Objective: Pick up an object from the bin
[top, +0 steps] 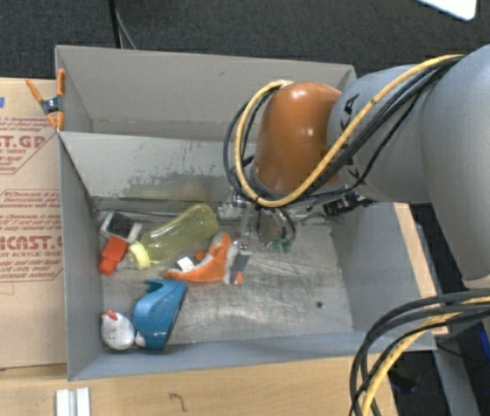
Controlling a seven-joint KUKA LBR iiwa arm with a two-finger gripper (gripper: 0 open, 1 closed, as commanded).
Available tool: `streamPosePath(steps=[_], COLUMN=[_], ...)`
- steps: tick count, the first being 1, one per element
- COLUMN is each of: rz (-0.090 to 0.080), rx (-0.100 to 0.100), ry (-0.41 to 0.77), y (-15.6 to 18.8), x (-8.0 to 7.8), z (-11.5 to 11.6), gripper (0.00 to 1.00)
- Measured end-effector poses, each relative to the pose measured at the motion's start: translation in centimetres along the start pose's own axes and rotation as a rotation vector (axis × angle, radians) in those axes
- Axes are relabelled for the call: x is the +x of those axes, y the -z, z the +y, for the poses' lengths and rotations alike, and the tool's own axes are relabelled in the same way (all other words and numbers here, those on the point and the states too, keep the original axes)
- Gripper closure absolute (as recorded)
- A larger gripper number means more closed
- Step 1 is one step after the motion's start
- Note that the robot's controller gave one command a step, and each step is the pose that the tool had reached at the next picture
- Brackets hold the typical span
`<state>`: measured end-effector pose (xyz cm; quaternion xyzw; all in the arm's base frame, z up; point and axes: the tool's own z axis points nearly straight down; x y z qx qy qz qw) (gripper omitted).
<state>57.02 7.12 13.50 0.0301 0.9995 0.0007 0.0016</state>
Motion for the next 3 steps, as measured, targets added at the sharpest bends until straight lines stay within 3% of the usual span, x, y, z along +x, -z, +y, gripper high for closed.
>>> streamPosePath(steps=[1,2,3], rz=[0.002,0.001,0.004], rx=[0.000,0.000,0.000], ry=[0.068,0.069,0.064], y=[-5.8,-5.8,14.9], x=[0.4,0.4,0.6], z=[0.2,0.1,-0.7], gripper=[1.00,1.00,1.00])
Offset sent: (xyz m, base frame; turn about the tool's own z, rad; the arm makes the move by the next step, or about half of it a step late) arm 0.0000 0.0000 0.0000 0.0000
